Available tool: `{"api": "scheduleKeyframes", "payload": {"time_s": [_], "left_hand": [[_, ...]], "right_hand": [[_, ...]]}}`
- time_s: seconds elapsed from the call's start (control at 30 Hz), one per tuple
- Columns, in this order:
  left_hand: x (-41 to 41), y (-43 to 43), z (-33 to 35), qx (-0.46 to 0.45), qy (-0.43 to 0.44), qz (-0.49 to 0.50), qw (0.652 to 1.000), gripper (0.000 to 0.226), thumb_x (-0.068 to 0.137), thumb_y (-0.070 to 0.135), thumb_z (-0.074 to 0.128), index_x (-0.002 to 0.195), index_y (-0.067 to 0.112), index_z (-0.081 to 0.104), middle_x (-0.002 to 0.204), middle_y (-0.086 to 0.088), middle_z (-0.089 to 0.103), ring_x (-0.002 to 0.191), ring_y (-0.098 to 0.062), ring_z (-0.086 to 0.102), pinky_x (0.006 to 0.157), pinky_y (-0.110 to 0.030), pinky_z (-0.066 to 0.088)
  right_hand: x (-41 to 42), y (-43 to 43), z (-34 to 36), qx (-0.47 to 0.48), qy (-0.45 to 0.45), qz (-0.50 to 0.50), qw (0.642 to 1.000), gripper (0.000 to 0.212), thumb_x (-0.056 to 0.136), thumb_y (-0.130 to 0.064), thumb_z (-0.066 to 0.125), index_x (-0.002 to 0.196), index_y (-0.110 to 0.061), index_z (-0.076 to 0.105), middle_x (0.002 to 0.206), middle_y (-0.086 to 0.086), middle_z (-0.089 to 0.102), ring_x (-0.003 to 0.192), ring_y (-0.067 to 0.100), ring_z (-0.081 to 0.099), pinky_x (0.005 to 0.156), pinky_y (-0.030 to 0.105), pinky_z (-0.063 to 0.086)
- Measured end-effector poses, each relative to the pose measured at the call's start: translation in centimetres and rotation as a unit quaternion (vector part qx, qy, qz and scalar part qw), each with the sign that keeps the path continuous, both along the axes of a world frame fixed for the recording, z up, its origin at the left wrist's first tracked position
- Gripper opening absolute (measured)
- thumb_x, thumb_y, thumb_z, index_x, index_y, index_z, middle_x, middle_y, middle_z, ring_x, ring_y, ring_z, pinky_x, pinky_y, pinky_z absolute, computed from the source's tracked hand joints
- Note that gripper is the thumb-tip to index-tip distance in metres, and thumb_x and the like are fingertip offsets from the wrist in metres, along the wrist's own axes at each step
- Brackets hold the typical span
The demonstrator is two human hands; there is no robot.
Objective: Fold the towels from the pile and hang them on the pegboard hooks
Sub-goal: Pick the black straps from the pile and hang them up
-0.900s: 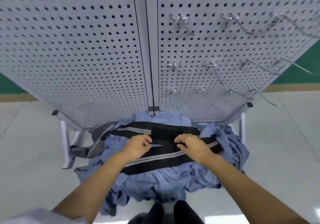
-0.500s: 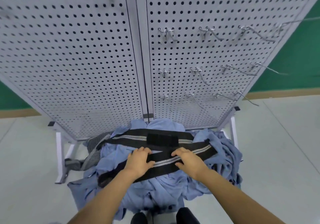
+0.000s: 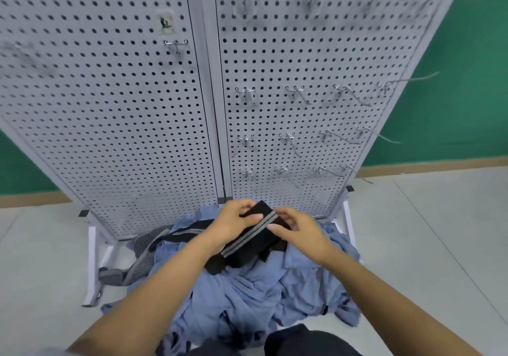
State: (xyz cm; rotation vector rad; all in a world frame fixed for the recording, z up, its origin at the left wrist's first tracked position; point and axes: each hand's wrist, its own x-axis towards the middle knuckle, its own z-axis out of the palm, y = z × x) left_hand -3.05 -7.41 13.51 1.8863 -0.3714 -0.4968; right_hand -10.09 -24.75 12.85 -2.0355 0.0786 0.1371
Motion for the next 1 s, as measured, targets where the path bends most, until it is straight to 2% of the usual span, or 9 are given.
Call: {"api": "scheduleKeyframes", "payload": {"time_s": [0.1,0.23,0.4,0.53,0.67,0.77,0.87,0.93,1.0], "left_hand": [[-1.4,-0.6,3.8,-0.049,0.002,0.036,0.998,0.008,0.087,0.009,0.066,0.088,0.016,0.067,0.087,0.002,0.069,0.083,-0.01,0.063,0.081,-0.025,0.051],[-3.6,-0.7,7.1,-0.069,-0.038,0.099,0.992,0.014,0.085,0.006,0.069,0.097,0.01,0.063,0.087,0.001,0.061,0.082,-0.013,0.057,0.076,-0.019,0.048],[-6.2,0.1,8.4,-0.004,-0.05,0.121,0.991,0.032,0.082,0.013,0.073,0.11,0.014,0.057,0.103,-0.002,0.057,0.091,-0.014,0.054,0.076,-0.019,0.046],[-8.5,-2.1,6.9,0.037,-0.046,0.075,0.995,0.071,0.074,0.023,0.081,0.133,0.017,0.042,0.128,0.001,0.045,0.115,-0.015,0.046,0.101,-0.032,0.042],[-10.3,-5.8,4.9,-0.068,0.047,0.124,0.989,0.077,0.082,0.041,0.069,0.144,0.022,0.028,0.139,0.001,0.038,0.119,-0.011,0.043,0.102,-0.033,0.041],[-10.8,-8.7,2.3,-0.164,0.285,0.192,0.924,0.074,0.078,0.064,0.058,0.135,0.02,0.041,0.136,-0.003,0.046,0.117,-0.027,0.054,0.092,-0.043,0.05],[-10.6,-11.9,-0.1,-0.299,0.508,0.198,0.783,0.066,0.08,0.063,0.058,0.122,0.012,0.051,0.132,-0.017,0.041,0.104,-0.045,0.059,0.079,-0.054,0.055],[-10.6,-14.2,-1.1,-0.418,0.568,0.216,0.675,0.062,0.084,0.055,0.059,0.122,0.006,0.053,0.131,-0.025,0.045,0.102,-0.045,0.059,0.076,-0.055,0.055],[-9.9,-16.0,-2.4,-0.471,0.549,0.267,0.637,0.055,0.092,0.047,0.055,0.125,0.003,0.053,0.123,-0.024,0.055,0.097,-0.038,0.06,0.067,-0.052,0.057]], "right_hand": [[0.1,0.1,3.6,-0.093,-0.08,-0.027,0.992,0.041,0.086,-0.028,0.07,0.122,-0.013,0.06,0.109,-0.006,0.063,0.104,0.007,0.057,0.091,0.022,0.046],[-0.5,0.0,7.8,-0.163,-0.14,-0.045,0.976,0.021,0.088,-0.029,0.067,0.104,-0.015,0.068,0.098,0.0,0.071,0.093,0.018,0.064,0.083,0.042,0.052],[-2.0,-1.0,12.0,-0.225,-0.178,-0.083,0.954,0.021,0.09,-0.033,0.064,0.1,-0.016,0.068,0.091,0.001,0.068,0.084,0.017,0.06,0.074,0.035,0.049],[-2.9,-1.8,13.3,-0.191,-0.189,-0.126,0.955,0.013,0.088,-0.029,0.067,0.081,-0.018,0.063,0.078,0.003,0.066,0.076,0.02,0.061,0.068,0.033,0.048],[-3.6,-4.1,12.8,-0.131,-0.185,-0.154,0.962,0.014,0.086,-0.026,0.069,0.08,-0.015,0.064,0.077,0.006,0.068,0.078,0.021,0.065,0.07,0.034,0.052],[-3.6,-6.6,10.9,-0.063,-0.16,-0.17,0.97,0.01,0.085,-0.024,0.07,0.078,-0.019,0.065,0.081,0.002,0.07,0.087,0.019,0.066,0.083,0.036,0.053],[-3.9,-8.4,8.4,0.039,-0.128,-0.191,0.972,0.011,0.084,-0.019,0.071,0.075,-0.019,0.065,0.089,0.009,0.073,0.095,0.025,0.068,0.09,0.041,0.053],[-4.6,-9.5,6.8,0.083,-0.108,-0.204,0.97,0.013,0.086,-0.014,0.069,0.075,-0.017,0.065,0.087,0.011,0.073,0.089,0.026,0.07,0.082,0.037,0.056],[-5.3,-11.1,5.4,0.116,-0.09,-0.215,0.966,0.01,0.088,-0.011,0.066,0.078,-0.012,0.066,0.085,0.011,0.073,0.085,0.023,0.071,0.074,0.032,0.058]]}}
